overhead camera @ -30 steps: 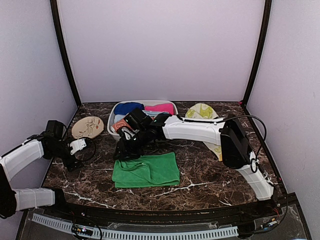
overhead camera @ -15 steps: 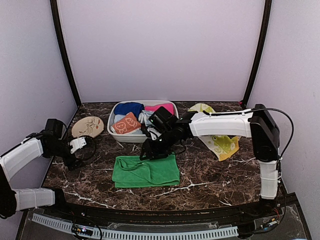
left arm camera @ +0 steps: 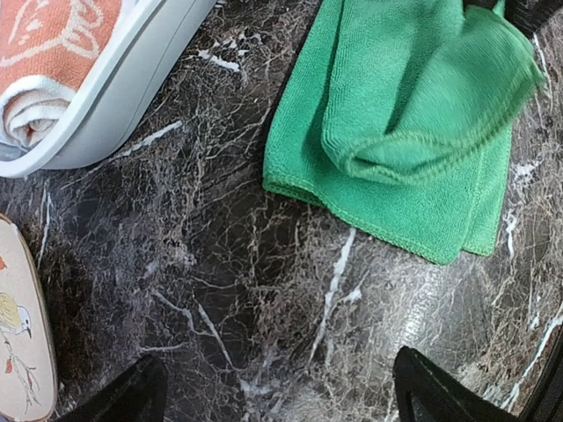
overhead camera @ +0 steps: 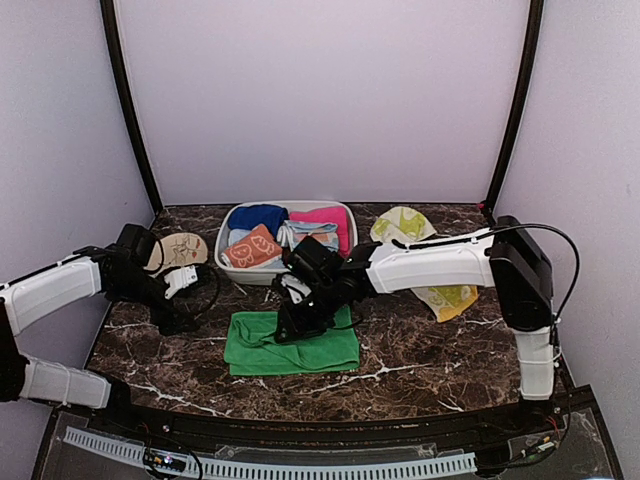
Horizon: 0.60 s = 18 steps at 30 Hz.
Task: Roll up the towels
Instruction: Smooth out the towel at the center of the board.
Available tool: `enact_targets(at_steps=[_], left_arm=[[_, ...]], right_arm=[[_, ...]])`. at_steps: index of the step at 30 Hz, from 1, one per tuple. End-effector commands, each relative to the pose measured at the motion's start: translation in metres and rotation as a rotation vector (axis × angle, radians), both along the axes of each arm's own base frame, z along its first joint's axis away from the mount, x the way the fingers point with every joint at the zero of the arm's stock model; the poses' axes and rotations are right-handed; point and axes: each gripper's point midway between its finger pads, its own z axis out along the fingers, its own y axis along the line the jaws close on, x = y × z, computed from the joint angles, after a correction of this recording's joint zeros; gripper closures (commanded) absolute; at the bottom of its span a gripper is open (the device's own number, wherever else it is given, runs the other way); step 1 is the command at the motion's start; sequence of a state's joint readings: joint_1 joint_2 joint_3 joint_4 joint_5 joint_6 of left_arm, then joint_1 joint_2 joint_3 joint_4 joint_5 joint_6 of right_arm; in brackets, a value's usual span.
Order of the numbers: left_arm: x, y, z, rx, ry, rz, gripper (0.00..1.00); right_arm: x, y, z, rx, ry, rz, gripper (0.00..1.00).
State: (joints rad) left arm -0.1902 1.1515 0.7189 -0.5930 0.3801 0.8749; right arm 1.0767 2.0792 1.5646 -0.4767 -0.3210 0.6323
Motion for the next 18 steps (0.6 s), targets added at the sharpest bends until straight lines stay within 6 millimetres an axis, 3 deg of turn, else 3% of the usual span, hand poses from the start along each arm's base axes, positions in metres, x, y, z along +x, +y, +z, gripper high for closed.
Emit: enact_targets(at_steps=[1, 4, 8, 11, 15, 18], left_arm=[[0.016, -0.009, 0.013, -0.047, 0.016, 0.03, 0.09], [0.023, -0.012, 0.019, -0.061, 0.01, 0.035, 0.1], [0.025, -0.017, 0.025, -0.086, 0.007, 0.024, 0.1], [0.024, -0.022, 0.026, -0.106, 0.021, 0.021, 0.1], [0.02, -0.04, 0.024, -0.136, 0.052, 0.002, 0.12], [0.017, -0.057, 0.02, -0.17, 0.091, 0.005, 0.19]], right_arm=[[-0.031, 0.032, 0.025, 0.077, -0.04, 0.129, 0.66], [-0.053, 0.031, 0.019, 0.088, -0.005, 0.187, 0.67], [-0.071, 0.012, 0.02, 0.091, 0.025, 0.248, 0.66], [-0.054, -0.006, 0.027, 0.065, -0.008, 0.221, 0.66], [-0.007, -0.023, 0.042, 0.081, -0.06, 0.129, 0.66], [0.025, -0.036, 0.039, 0.069, -0.09, 0.072, 0.67]])
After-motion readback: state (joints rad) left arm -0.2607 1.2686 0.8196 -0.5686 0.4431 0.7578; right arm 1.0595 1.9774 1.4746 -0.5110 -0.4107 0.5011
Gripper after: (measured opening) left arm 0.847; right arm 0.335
